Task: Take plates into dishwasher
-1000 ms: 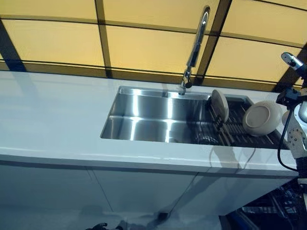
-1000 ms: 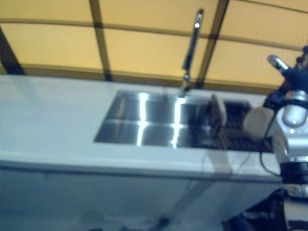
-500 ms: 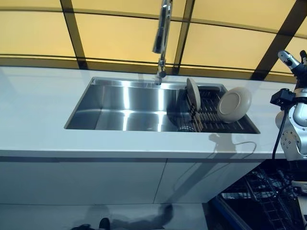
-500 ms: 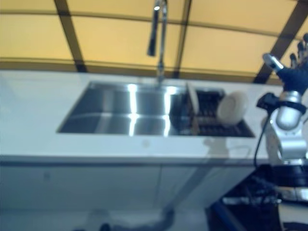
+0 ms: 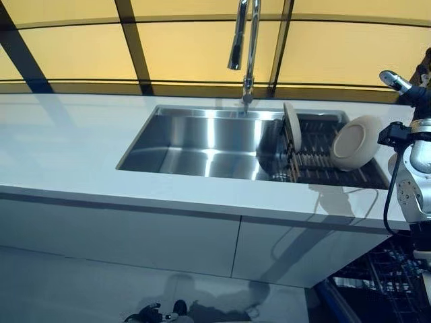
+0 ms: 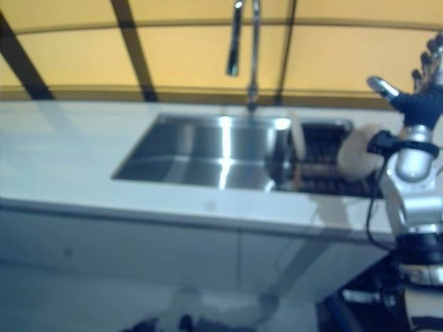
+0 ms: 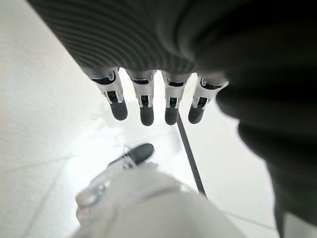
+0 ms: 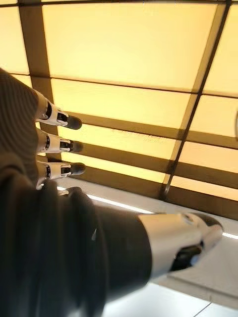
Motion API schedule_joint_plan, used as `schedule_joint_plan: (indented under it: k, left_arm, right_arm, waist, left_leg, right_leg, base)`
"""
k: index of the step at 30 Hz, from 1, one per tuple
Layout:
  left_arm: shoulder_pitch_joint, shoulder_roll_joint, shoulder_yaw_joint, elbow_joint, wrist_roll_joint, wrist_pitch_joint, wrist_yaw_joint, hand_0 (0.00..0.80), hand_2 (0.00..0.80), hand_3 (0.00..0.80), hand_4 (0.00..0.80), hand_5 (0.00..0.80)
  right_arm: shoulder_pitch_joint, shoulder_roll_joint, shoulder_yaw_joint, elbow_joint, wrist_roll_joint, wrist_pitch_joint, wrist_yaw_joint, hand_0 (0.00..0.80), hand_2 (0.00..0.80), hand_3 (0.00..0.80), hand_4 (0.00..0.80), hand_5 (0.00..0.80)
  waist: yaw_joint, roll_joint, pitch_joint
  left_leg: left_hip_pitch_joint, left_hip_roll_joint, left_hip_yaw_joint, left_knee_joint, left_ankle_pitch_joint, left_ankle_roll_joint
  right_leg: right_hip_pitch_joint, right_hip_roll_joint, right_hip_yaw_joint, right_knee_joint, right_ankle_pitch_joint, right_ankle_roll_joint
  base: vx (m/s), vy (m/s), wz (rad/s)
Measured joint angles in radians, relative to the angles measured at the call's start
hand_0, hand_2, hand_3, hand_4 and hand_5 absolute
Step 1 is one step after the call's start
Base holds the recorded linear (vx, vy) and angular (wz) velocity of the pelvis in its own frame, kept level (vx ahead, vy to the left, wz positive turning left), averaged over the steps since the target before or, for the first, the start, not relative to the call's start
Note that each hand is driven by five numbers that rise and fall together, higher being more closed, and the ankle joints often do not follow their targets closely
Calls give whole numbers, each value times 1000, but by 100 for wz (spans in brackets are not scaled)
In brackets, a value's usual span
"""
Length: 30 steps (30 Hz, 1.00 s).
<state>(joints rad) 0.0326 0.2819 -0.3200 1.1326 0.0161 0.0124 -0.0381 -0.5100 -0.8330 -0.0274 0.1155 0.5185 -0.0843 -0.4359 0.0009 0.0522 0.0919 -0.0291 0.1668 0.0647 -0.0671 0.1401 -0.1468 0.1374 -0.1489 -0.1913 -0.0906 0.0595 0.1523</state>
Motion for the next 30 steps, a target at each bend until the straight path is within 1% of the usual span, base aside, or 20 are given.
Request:
schedule_joint_plan:
  k: [1, 2, 4, 9, 12, 18, 23, 27, 28, 30]
  left_arm:
    - [0, -1, 0, -1, 0, 0, 1, 0, 0, 0, 0, 0]
    - [-1, -2, 0, -1, 0, 0, 1, 0, 0, 0, 0, 0]
    - [0, -3, 0, -1, 1, 0, 1, 0, 0, 0, 0, 0]
    - [-2, -7, -2, -6, 1, 0, 1, 0, 0, 0, 0, 0]
    - [-1, -7, -2, -6, 1, 0, 1, 0, 0, 0, 0, 0]
    - [5, -6, -2, 3, 1, 2, 1, 0, 0, 0, 0, 0]
    - [5, -2, -2, 22, 0, 2, 1, 0, 0, 0, 0, 0]
    - [5, -1, -2, 22, 0, 1, 1, 0, 0, 0, 0, 0]
    - [5, -1, -2, 22, -1, 1, 1, 0, 0, 0, 0, 0]
    - [6, 0, -2, 23, -3, 2, 1, 0, 0, 0, 0, 0]
  right_arm:
    - [0, 8, 11, 1, -6, 6, 0, 0, 0, 0, 0, 0]
    - [0, 12, 22, 1, -9, 11, 0, 0, 0, 0, 0, 0]
    - [0, 16, 33, 1, -17, 22, 4, 0, 0, 0, 0, 0]
    - [0, 19, 33, 12, -15, 48, 27, 0, 0, 0, 0, 0]
    - [1, 22, 33, 16, -15, 54, 36, 0, 0, 0, 0, 0]
    - [6, 22, 31, 69, -16, 72, 41, 0, 0, 0, 0, 0]
    - [6, 22, 27, 120, -16, 89, 37, 0, 0, 0, 0, 0]
    - [6, 21, 18, 165, -16, 90, 6, 0, 0, 0, 0, 0]
    - [6, 21, 1, 191, -12, 91, -8, 0, 0, 0, 0, 0]
    - [6, 6, -19, 243, 27, 93, -22, 0, 0, 0, 0, 0]
  waist:
    - [11, 0, 0]
    - [15, -1, -1]
    - [13, -8, -6]
    - [12, -25, -15]
    - [12, -28, -17]
    - [9, -49, -50]
    - [9, -69, -63]
    - [6, -70, -65]
    - [4, -70, -65]
    - [0, -70, -66]
  left_leg:
    - [13, 0, 2, -7, 13, 15]
    - [20, 0, 2, -10, 26, 24]
    - [25, -3, 2, -13, 39, 24]
    - [33, -4, 2, -18, 41, 24]
    - [33, -3, 2, -20, 40, 24]
    - [14, 1, 3, -23, 38, 22]
    - [17, 1, 13, -22, 43, 28]
    - [18, 1, 14, -23, 44, 29]
    - [18, 1, 14, -23, 43, 29]
    - [19, 1, 14, -23, 42, 26]
  right_leg:
    - [1, 1, 14, 0, 0, 1]
    - [3, 2, 20, 0, -1, 2]
    - [9, 0, 19, 0, -5, 7]
    - [17, 0, 17, -1, -8, 7]
    - [17, 0, 17, -1, -9, 7]
    - [7, 5, 11, 0, -10, 5]
    - [8, 4, 13, -1, -11, 6]
    - [8, 4, 14, -1, -11, 6]
    - [9, 4, 14, -1, -11, 6]
    - [10, 4, 14, -1, -11, 6]
  base:
    - [-1, -5, -27]
    - [-6, 2, -22]
    - [-30, 23, -3]
    - [-31, 46, 1]
    - [-9, 50, 1]
    - [13, 63, 7]
    - [17, 60, -1]
    - [13, 56, -1]
    - [17, 54, 1]
    - [18, 55, 1]
